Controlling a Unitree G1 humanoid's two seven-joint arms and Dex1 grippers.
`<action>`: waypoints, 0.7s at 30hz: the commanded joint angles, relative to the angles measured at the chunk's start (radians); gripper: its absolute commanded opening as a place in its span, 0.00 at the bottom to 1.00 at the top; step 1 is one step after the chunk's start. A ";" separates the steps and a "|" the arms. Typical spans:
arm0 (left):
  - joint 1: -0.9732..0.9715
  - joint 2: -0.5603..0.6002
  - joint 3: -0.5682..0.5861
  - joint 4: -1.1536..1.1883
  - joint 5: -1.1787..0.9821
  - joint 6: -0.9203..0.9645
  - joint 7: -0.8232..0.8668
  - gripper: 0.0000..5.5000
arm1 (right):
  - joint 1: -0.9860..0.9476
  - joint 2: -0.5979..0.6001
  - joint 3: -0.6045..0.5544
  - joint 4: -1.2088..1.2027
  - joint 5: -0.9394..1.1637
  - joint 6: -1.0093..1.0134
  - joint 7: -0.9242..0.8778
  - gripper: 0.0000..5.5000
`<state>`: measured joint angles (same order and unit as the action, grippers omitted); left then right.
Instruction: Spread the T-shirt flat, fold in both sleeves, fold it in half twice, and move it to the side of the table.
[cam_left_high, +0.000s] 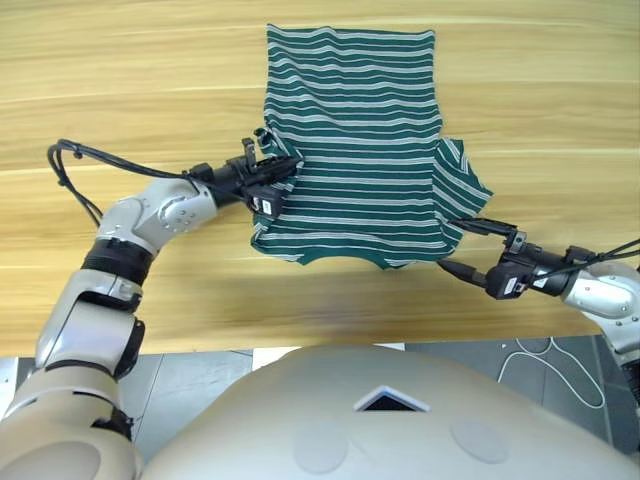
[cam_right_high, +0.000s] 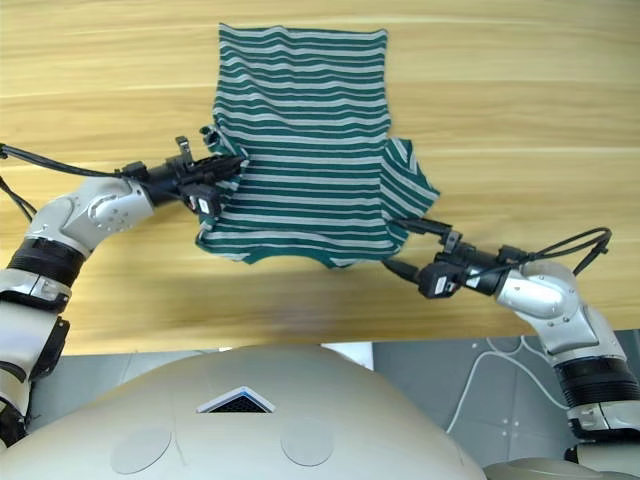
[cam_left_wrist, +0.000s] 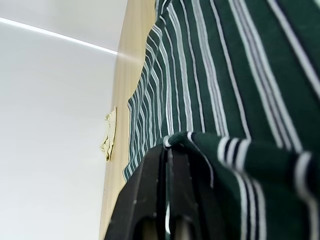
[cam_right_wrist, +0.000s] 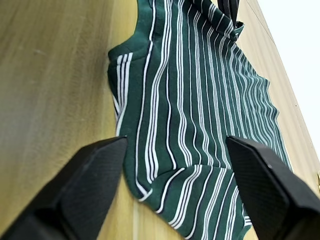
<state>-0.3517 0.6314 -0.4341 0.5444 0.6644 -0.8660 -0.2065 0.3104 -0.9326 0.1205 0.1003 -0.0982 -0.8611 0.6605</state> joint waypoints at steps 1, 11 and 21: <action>-0.017 -0.021 -0.017 0.000 0.016 0.017 -0.005 0.00 | -0.005 0.002 -0.001 -0.013 0.002 0.007 0.008 0.67; -0.047 -0.072 -0.057 0.027 0.070 0.064 0.020 0.00 | -0.007 0.011 -0.009 -0.029 0.006 0.014 0.003 0.67; -0.019 -0.054 -0.065 0.021 -0.020 0.076 -0.104 0.24 | -0.004 0.018 -0.030 -0.049 0.028 0.019 -0.009 0.67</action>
<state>-0.3847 0.5617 -0.4961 0.5704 0.6589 -0.7997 -0.2934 0.3107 -0.9205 0.1084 0.0632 -0.0936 -0.8532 0.6570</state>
